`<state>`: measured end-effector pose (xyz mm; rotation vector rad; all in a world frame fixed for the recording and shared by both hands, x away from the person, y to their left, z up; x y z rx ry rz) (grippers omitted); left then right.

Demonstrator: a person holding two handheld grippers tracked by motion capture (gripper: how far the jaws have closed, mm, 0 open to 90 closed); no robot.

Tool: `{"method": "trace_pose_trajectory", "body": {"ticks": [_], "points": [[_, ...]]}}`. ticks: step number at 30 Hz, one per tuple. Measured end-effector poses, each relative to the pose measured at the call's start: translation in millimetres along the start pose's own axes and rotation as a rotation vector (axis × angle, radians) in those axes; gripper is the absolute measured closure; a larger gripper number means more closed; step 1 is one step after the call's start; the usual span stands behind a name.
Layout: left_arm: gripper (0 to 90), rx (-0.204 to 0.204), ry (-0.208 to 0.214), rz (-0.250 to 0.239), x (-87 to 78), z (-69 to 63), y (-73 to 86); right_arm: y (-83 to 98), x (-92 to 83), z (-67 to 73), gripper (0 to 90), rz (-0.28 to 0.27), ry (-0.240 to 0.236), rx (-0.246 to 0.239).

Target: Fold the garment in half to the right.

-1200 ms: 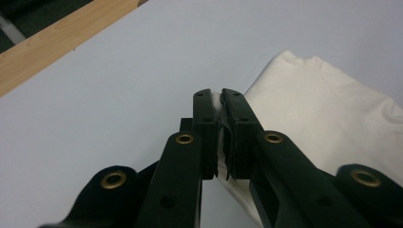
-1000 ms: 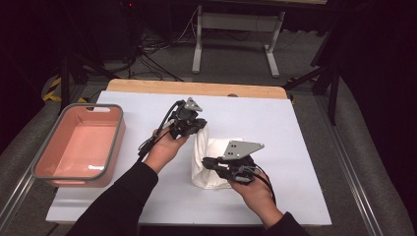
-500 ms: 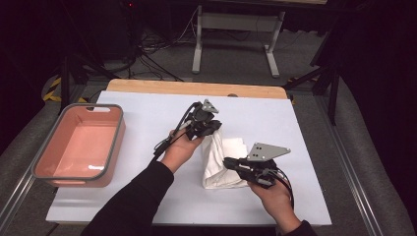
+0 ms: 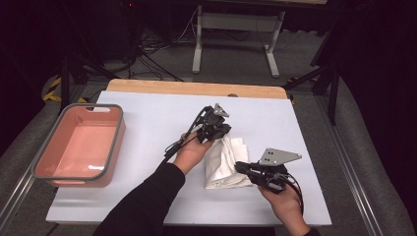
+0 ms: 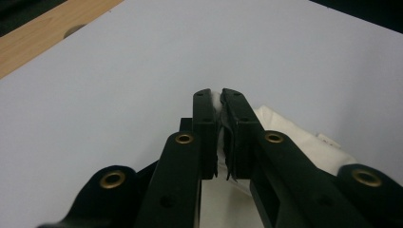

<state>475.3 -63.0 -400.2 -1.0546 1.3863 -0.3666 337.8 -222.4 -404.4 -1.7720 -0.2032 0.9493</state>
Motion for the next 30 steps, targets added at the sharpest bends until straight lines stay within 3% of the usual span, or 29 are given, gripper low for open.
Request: {"method": "trace_pose_trajectory", "body": {"ticks": [15, 18, 22, 24, 25, 26, 30], "points": [[82.7, -0.016, 0.011, 0.005, 19.9, -2.0, 1.0, 21.1, -1.8, -13.4, 84.2, 0.049, 0.022, 0.036], [73.0, 0.004, 0.000, -0.011, 14.1, -1.8, 1.7, 24.2, -0.7, -16.4, 84.1, 0.057, 0.028, 0.040], [60.6, -0.020, 0.008, -0.046, 1.5, 2.6, 2.4, 29.1, 2.6, -20.6, 83.2, 0.079, 0.047, 0.039], [56.3, -0.029, 0.021, -0.051, -6.5, 5.7, 3.6, 30.8, 4.1, -23.5, 73.8, 0.094, 0.064, 0.036], [53.1, -0.036, 0.026, -0.059, -10.0, 7.0, 4.8, 30.9, 4.7, -25.7, 59.7, 0.107, 0.098, 0.029], [50.6, -0.042, 0.028, -0.064, -12.5, 7.8, 5.9, 30.0, 4.4, -27.8, 51.1, 0.119, 0.131, 0.030], [46.8, -0.055, 0.036, -0.081, -27.0, 13.4, 13.4, 22.0, -0.9, -31.4, 39.6, 0.090, 0.167, 0.045]]}}
Point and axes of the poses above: each handheld gripper's, and its own axes: x roughly forward along the jaws, y roughly out of its underside, z roughly to its left, the point moved 3 cm from there along x, roughly forward along the jaws, and after that the axes turned 13 degrees about y, right-handed, at the moved point
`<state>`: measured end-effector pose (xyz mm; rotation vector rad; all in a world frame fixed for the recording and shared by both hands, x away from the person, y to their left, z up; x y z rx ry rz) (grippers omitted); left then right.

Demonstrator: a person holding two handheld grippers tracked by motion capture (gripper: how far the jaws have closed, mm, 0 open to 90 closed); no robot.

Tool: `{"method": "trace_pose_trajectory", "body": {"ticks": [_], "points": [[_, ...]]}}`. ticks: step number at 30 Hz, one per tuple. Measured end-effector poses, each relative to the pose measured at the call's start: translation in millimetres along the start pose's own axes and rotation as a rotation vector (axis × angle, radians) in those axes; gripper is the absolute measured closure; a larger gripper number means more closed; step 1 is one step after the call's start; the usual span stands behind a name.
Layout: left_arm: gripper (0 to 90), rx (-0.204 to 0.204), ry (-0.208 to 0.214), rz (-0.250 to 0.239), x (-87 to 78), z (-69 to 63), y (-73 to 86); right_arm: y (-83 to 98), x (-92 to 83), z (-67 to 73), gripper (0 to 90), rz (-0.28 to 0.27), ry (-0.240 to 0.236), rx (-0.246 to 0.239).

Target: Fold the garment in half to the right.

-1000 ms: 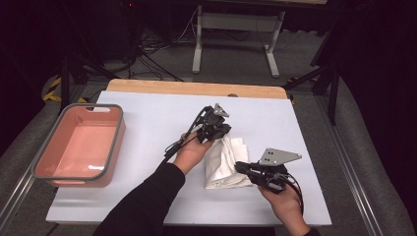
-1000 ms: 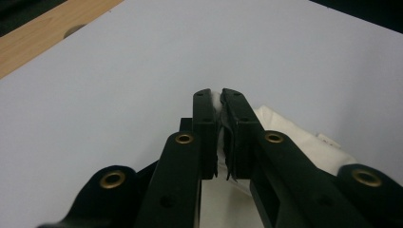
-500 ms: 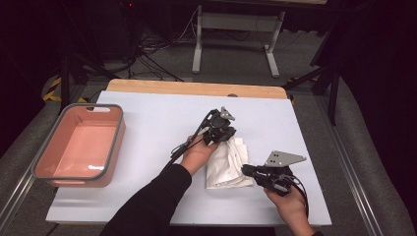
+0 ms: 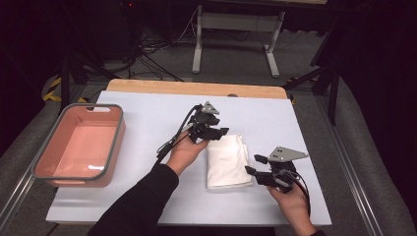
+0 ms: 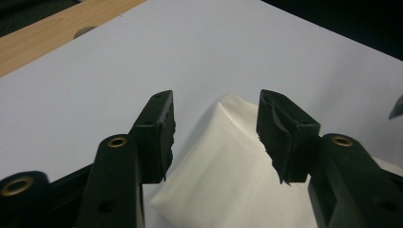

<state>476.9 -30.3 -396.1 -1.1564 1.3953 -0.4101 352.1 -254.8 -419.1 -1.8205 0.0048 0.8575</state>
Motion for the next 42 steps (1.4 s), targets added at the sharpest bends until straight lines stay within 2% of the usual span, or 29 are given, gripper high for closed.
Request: {"method": "trace_pose_trajectory", "body": {"ticks": [2, 4, 6, 8, 10, 14, 18, 22, 26, 32, 36, 41, 42], "points": [[42.1, -0.009, 0.004, -0.003, -5.3, 1.6, 1.9, -6.0, -2.4, 1.0, 36.7, -0.014, 0.010, -0.010], [38.5, -0.014, 0.008, -0.018, -13.1, 2.2, 4.1, -11.0, -4.1, 2.8, 39.3, -0.035, 0.003, -0.017], [36.7, -0.014, 0.009, -0.022, -19.7, 2.8, 6.3, -15.0, -3.9, 6.0, 52.9, -0.054, -0.014, -0.043], [35.2, -0.018, 0.016, -0.017, -24.7, 2.1, 8.8, -16.2, -0.7, 9.4, 66.2, -0.051, -0.040, -0.061], [35.8, -0.005, 0.018, 0.001, -29.5, 1.0, 11.9, -15.7, 2.9, 12.9, 75.0, -0.046, -0.060, -0.066], [36.9, -0.005, 0.039, 0.028, -35.3, -2.4, 18.5, -7.8, 15.4, 19.7, 82.7, 0.007, -0.102, -0.078], [37.3, 0.012, 0.031, 0.041, -37.6, -6.1, 23.0, 5.9, 24.2, 19.8, 83.6, 0.062, -0.116, -0.073], [37.3, 0.013, 0.031, 0.050, -38.4, -6.3, 26.5, 24.1, 32.3, 18.7, 85.9, 0.134, -0.107, -0.074], [37.3, 0.006, 0.028, 0.051, -38.6, -4.6, 29.0, 34.8, 30.2, 15.3, 87.8, 0.119, -0.115, -0.040], [37.2, 0.001, 0.035, 0.053, -37.2, -5.0, 30.9, 41.8, 22.8, 14.7, 88.3, 0.147, -0.093, -0.072], [36.9, -0.014, 0.044, 0.055, -36.3, -4.1, 32.2, 44.4, 20.0, 14.3, 87.9, 0.155, -0.090, -0.073], [33.7, -0.020, 0.052, 0.052, -36.0, -4.0, 32.1, 42.4, 16.7, 13.6, 82.3, 0.144, -0.094, -0.068], [32.6, -0.017, 0.051, 0.052, -35.8, -3.4, 31.9, 38.0, 11.5, 14.1, 78.9, 0.122, -0.091, -0.065]]}}
Point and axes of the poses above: each handheld gripper's, and its own axes: x roughly forward along the jaws, y roughly out of its underside, z roughly to its left, the point moved 3 cm from there along x, roughly forward along the jaws, and after that the axes turned 13 degrees about y, right-handed, at the moved point
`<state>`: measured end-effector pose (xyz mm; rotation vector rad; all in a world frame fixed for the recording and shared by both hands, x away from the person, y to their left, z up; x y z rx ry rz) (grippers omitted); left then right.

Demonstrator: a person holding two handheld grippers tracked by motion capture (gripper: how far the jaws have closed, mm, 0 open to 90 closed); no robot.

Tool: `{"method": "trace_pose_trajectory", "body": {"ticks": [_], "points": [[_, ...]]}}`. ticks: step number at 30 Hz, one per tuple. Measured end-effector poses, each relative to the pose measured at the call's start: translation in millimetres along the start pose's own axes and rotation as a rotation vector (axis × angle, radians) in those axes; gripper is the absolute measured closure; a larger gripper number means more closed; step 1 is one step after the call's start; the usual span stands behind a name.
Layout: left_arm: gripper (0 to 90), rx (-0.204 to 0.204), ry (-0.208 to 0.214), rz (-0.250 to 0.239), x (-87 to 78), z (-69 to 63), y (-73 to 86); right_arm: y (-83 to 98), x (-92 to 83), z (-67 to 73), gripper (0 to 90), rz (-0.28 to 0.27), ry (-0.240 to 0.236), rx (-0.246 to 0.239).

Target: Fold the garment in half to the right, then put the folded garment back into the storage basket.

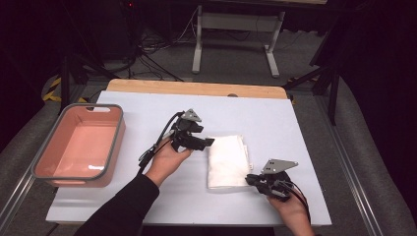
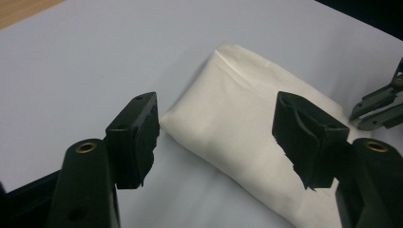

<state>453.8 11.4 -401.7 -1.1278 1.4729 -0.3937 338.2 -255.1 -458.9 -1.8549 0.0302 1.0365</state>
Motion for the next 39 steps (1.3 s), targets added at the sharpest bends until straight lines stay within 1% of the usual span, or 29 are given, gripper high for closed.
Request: {"method": "trace_pose_trajectory", "body": {"ticks": [1, 3, 4, 5, 6, 7, 8, 10, 12, 13, 14, 15, 16, 19, 21, 23, 25, 28, 29, 31, 32, 33, 36, 37, 38, 39], "points": [[31.2, -0.010, 0.003, -0.008, 1.1, 0.2, -0.1, -1.8, -2.1, 0.3, 76.2, -0.008, 0.009, -0.008], [27.9, -0.007, -0.001, -0.006, 2.1, 0.7, -0.5, -6.0, -6.9, 0.6, 71.7, -0.035, 0.027, -0.020], [25.8, -0.010, -0.003, -0.003, 3.0, -0.1, -0.7, -8.0, -9.5, -0.1, 69.3, -0.046, 0.026, -0.016], [22.2, -0.010, -0.003, -0.003, 3.0, -0.1, -0.7, -10.0, -12.3, -2.1, 65.0, -0.059, 0.030, -0.012], [17.8, -0.003, -0.027, -0.002, 4.6, -1.5, -1.3, -11.2, -14.6, -4.3, 61.0, -0.065, 0.040, -0.004], [17.0, -0.002, -0.020, 0.002, 5.0, -1.8, -1.3, -11.7, -15.6, -5.7, 58.2, -0.065, 0.036, 0.001], [15.8, -0.007, -0.017, 0.006, 5.5, -1.9, -1.3, -12.4, -17.1, -7.6, 52.3, -0.066, 0.037, 0.008], [12.3, -0.007, -0.019, 0.008, 6.7, -1.6, -1.3, -13.9, -20.7, -12.1, 40.8, -0.085, 0.052, 0.028], [9.8, -0.018, -0.011, 0.017, 8.3, -2.0, -0.8, -15.3, -24.0, -15.7, 33.2, -0.106, 0.055, 0.036], [8.7, -0.012, -0.006, 0.023, 9.1, -2.1, -0.6, -16.4, -25.8, -18.1, 28.2, -0.117, 0.063, 0.039], [7.8, -0.009, -0.005, 0.023, 10.1, -2.3, -0.5, -17.1, -27.1, -20.0, 25.0, -0.123, 0.067, 0.041], [7.0, -0.004, 0.001, 0.037, 11.5, -2.8, -0.1, -17.5, -28.0, -21.2, 22.3, -0.127, 0.072, 0.041], [6.1, -0.002, 0.017, 0.042, 13.5, -3.7, 0.5, -17.8, -29.3, -22.7, 18.9, -0.135, 0.079, 0.040], [4.1, 0.001, 0.008, 0.049, 15.1, -4.5, 0.7, -17.5, -30.6, -24.5, 14.7, -0.136, 0.073, 0.026], [2.5, 0.006, -0.012, 0.063, 19.0, -7.3, 0.7, -17.3, -31.3, -25.6, 11.8, -0.138, 0.072, 0.016], [1.6, 0.008, -0.020, 0.072, 21.5, -8.5, 1.2, -17.3, -31.8, -26.7, 10.1, -0.144, 0.071, 0.015], [1.3, 0.004, -0.033, 0.090, 24.2, -8.0, 2.5, -17.4, -32.7, -27.6, 7.4, -0.147, 0.060, 0.013], [0.4, -0.015, -0.042, 0.107, 28.3, -6.2, 4.4, -17.7, -35.5, -27.4, 5.2, -0.161, 0.065, -0.009], [0.4, -0.033, -0.040, 0.108, 30.3, -5.0, 5.3, -17.5, -36.3, -27.9, 2.5, -0.158, 0.076, 0.000], [0.1, -0.049, -0.032, 0.106, 33.1, -4.1, 5.8, -17.5, -37.3, -30.6, 1.5, -0.161, 0.068, 0.022], [0.1, -0.049, -0.039, 0.111, 35.1, -4.3, 6.1, -17.3, -37.9, -31.6, 1.5, -0.163, 0.065, 0.029], [0.1, -0.043, -0.041, 0.120, 37.0, -4.4, 6.5, -17.0, -38.4, -32.6, 1.5, -0.167, 0.063, 0.032], [0.0, -0.045, -0.044, 0.133, 44.0, -4.1, 8.4, -16.3, -39.9, -34.4, 1.4, -0.168, 0.063, 0.038], [0.0, -0.047, -0.048, 0.138, 46.9, -3.6, 9.3, -16.1, -40.5, -34.8, 1.4, -0.172, 0.060, 0.041], [0.1, -0.060, -0.052, 0.153, 50.3, -3.0, 10.7, -16.0, -41.1, -35.4, 1.4, -0.174, 0.063, 0.043], [0.2, -0.069, -0.043, 0.169, 53.7, -1.5, 11.8, -15.8, -41.8, -35.9, 1.4, -0.173, 0.068, 0.047]]}}
Point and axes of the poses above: each handheld gripper's, and its own axes: x roughly forward along the jaws, y roughly out of its underside, z roughly to its left, the point moved 3 cm from there along x, roughly forward along the jaws, and after that the axes turned 13 degrees about y, right-handed, at the moved point
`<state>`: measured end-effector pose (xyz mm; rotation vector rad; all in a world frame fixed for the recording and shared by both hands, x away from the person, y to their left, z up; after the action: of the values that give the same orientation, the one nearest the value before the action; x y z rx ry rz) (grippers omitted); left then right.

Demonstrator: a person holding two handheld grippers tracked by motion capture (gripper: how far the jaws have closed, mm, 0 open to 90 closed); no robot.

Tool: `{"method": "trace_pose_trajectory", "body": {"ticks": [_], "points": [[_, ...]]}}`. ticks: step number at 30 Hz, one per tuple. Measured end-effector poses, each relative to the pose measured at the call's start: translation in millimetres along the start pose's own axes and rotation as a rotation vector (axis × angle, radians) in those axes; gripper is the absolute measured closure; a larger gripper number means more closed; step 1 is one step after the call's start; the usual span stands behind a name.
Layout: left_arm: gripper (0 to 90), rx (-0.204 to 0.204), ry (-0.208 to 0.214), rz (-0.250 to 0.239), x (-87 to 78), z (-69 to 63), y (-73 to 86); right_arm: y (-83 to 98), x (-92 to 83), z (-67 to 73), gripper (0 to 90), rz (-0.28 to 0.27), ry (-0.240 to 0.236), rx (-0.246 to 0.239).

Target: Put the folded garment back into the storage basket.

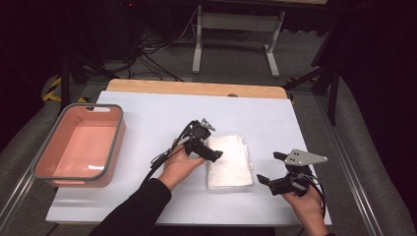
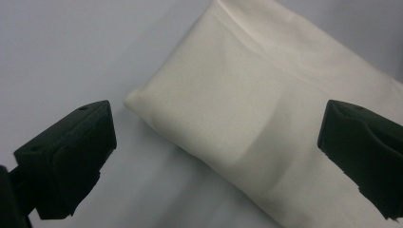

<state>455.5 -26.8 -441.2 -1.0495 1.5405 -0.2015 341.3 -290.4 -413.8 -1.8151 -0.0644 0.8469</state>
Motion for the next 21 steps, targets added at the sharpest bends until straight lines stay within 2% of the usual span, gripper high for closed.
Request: {"method": "trace_pose_trajectory", "body": {"ticks": [1, 4, 10, 11, 21], "points": [[0.4, -0.016, 0.005, 0.019, 3.4, 0.9, 0.9, 0.1, -0.5, -0.2, 1.4, -0.004, -0.003, 0.003], [0.4, -0.030, 0.002, 0.036, 10.9, 3.5, 2.4, 0.4, -1.5, -0.7, 0.9, -0.011, -0.002, 0.003], [0.2, -0.068, 0.009, 0.045, 19.2, 6.7, 3.9, 0.5, -2.7, -1.5, 0.9, -0.015, -0.005, 0.006], [0.4, -0.059, 0.003, 0.044, 20.4, 7.4, 3.7, 0.6, -2.7, -1.4, 0.9, -0.015, -0.007, 0.006], [0.2, -0.070, -0.046, 0.078, 35.8, 9.1, 6.8, 0.6, -2.4, -1.1, 0.9, -0.017, -0.011, 0.007]]}}
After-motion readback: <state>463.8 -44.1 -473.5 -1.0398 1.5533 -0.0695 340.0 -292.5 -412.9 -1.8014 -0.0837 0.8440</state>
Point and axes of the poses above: each handheld gripper's, and its own axes: x roughly forward along the jaws, y roughly out of its underside, z roughly to its left, the point moved 3 cm from there along x, roughly forward along the jaws, and after that the axes turned 13 degrees about y, right-handed, at the moved point
